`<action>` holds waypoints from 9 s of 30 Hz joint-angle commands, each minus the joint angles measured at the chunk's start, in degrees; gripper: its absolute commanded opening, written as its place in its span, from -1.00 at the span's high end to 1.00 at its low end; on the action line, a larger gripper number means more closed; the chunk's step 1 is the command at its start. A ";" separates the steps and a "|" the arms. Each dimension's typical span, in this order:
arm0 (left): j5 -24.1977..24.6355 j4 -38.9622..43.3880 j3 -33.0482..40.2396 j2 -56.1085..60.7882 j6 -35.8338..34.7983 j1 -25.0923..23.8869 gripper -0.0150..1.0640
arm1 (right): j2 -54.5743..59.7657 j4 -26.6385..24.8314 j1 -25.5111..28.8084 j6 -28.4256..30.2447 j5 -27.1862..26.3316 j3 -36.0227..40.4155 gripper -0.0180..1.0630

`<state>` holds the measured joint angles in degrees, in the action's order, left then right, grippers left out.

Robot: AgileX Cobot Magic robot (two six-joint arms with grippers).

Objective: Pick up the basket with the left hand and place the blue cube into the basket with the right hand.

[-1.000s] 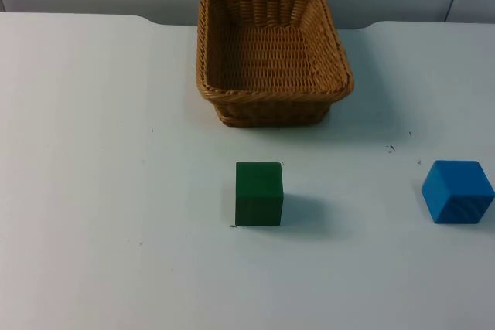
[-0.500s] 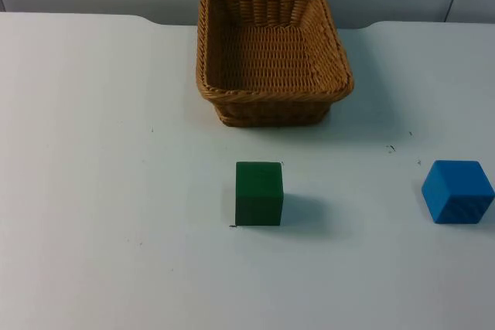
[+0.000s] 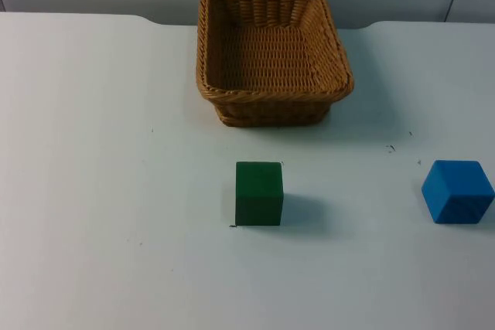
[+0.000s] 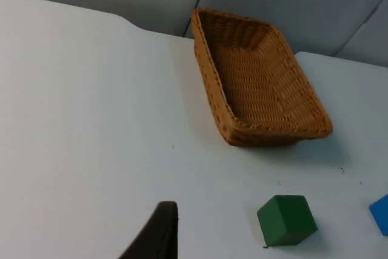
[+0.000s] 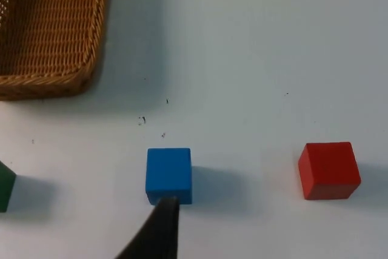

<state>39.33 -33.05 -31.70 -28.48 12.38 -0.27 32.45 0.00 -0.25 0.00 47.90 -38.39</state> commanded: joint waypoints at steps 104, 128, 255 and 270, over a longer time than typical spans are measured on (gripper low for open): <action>0.44 -26.97 -75.75 -114.25 25.01 14.01 0.11 | 28.10 -15.05 -8.61 14.20 -11.18 -0.53 -0.96; -2.04 -19.42 -75.54 -100.39 7.37 13.60 0.98 | 28.10 -15.28 -8.61 13.88 -10.54 -0.53 -0.96; -17.39 -42.61 1.13 -51.51 38.22 0.95 0.98 | 75.21 9.52 -14.85 -24.85 -28.95 -13.87 0.97; -17.17 -43.05 1.13 -51.51 38.22 0.95 0.98 | 56.10 10.11 -17.66 -17.49 -15.46 -22.92 0.97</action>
<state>21.25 -74.74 -30.49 -80.89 50.75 0.71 89.72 9.89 -17.49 -18.54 31.27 -60.67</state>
